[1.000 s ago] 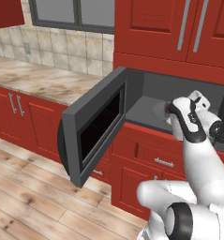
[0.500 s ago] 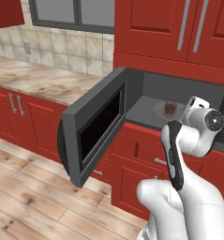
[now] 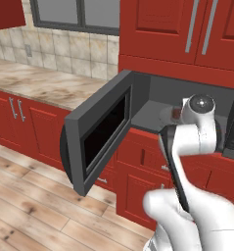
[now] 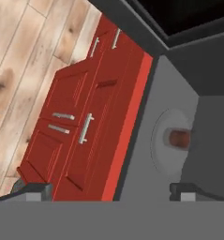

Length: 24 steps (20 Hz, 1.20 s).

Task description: Place the microwavable item in the microwave. Then, close the microwave door and press the start button.

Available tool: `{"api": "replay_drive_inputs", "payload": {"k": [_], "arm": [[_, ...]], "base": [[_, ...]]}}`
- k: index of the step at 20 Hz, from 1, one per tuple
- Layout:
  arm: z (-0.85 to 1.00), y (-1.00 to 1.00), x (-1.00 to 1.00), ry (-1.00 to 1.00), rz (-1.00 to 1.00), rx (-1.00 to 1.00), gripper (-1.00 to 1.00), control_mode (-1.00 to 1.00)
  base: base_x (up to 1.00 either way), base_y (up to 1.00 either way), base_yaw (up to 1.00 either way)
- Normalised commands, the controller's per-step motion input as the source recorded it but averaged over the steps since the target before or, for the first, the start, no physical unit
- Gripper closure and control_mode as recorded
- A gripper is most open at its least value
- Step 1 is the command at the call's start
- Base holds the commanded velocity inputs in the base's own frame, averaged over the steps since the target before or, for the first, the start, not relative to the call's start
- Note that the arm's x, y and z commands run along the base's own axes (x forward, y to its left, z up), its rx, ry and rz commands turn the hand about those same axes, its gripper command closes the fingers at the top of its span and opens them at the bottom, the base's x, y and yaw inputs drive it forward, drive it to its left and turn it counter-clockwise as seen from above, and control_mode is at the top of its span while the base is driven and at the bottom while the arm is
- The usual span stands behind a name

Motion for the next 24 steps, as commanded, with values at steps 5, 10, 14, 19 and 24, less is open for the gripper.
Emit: {"api": "replay_drive_inputs", "payload": {"k": [5, 10, 14, 19, 24], "arm": [[-0.62, 0.94, -0.56, 0.06, 0.14, -0.41, -1.00, -1.00], [-0.41, 0.87, -0.78, -0.15, 0.21, -0.35, -1.00, -1.00], [-0.07, 0.96, -0.64, -0.31, 0.17, -0.34, -1.00, -1.00], [0.00, 0.91, -0.61, -0.39, 0.12, -0.35, -1.00, -1.00], [-0.04, 0.94, -0.27, -0.34, 0.08, -0.34, -1.00, -1.00]], "base": [[0.00, 0.00, 0.00], [0.00, 0.00, 0.00], [0.00, 0.00, 0.00], [0.00, 0.00, 0.00], [0.00, 0.00, 0.00]]}}
